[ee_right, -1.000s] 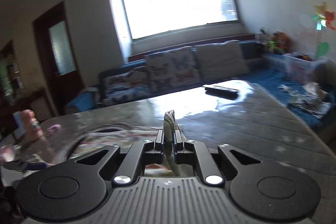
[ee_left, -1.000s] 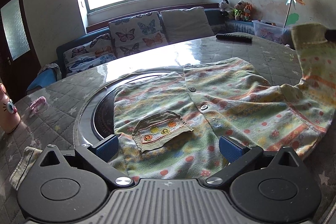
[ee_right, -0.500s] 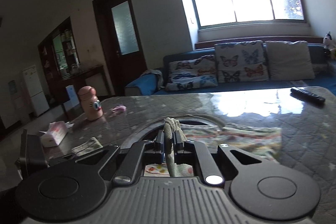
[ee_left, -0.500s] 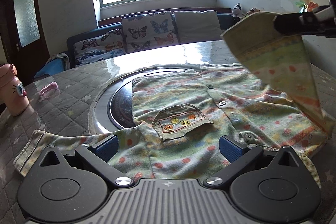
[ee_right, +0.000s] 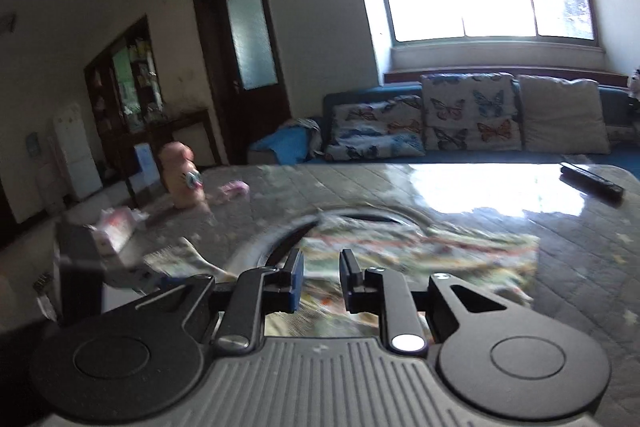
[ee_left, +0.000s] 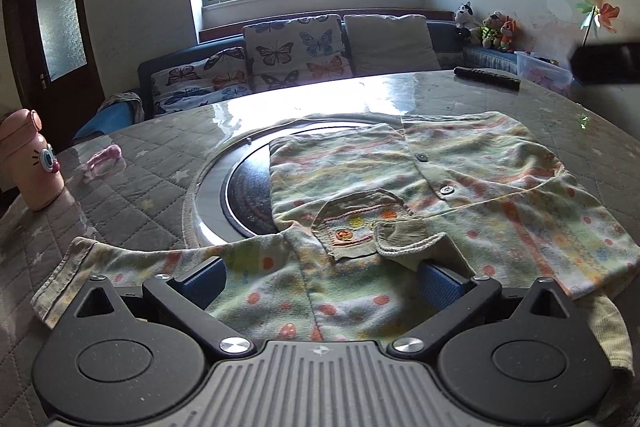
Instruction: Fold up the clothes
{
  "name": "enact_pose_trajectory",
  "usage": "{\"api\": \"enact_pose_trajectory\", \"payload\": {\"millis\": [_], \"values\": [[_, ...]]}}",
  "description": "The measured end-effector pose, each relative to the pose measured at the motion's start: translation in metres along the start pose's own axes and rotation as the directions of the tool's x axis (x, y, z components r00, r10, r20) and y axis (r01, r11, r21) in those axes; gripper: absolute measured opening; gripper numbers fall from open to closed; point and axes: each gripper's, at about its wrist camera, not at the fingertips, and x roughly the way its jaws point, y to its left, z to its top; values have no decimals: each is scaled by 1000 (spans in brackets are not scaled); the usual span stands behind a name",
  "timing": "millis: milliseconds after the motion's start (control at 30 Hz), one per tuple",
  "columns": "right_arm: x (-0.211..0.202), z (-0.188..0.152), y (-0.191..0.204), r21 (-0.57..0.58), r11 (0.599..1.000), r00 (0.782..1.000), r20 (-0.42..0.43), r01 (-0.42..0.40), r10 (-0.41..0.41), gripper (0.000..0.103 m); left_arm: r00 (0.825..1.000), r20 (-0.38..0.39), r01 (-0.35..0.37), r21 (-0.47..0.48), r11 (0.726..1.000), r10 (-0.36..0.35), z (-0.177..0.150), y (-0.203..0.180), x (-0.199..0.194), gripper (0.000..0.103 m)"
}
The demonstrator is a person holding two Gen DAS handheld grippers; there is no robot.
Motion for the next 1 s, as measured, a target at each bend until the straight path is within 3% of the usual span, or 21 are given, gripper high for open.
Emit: {"api": "enact_pose_trajectory", "payload": {"millis": [200, 400, 667, 867, 1000], "values": [[-5, -40, -37, 48, 990, 980, -155, 134, -125, 19, 999, 9, -41, -28, 999, 42, 3, 14, 0, 103], [-1, -75, -64, 102, 972, 948, -261, 213, -181, 19, 999, 19, -38, -37, 999, 38, 10, 15, -2, 103], [14, -57, -79, 96, 972, 965, -179, 213, -194, 25, 1000, -14, 15, 11, 1000, -15, 8, -9, 9, 103], [50, -59, -95, 110, 961, 949, -219, 254, -226, 32, 999, -52, 17, 40, 999, -15, 2, -15, 21, 103], [50, -56, -89, 73, 964, 948, -213, 257, -237, 33, 997, -72, 9, 32, 999, -7, -2, -10, 27, 103]]}}
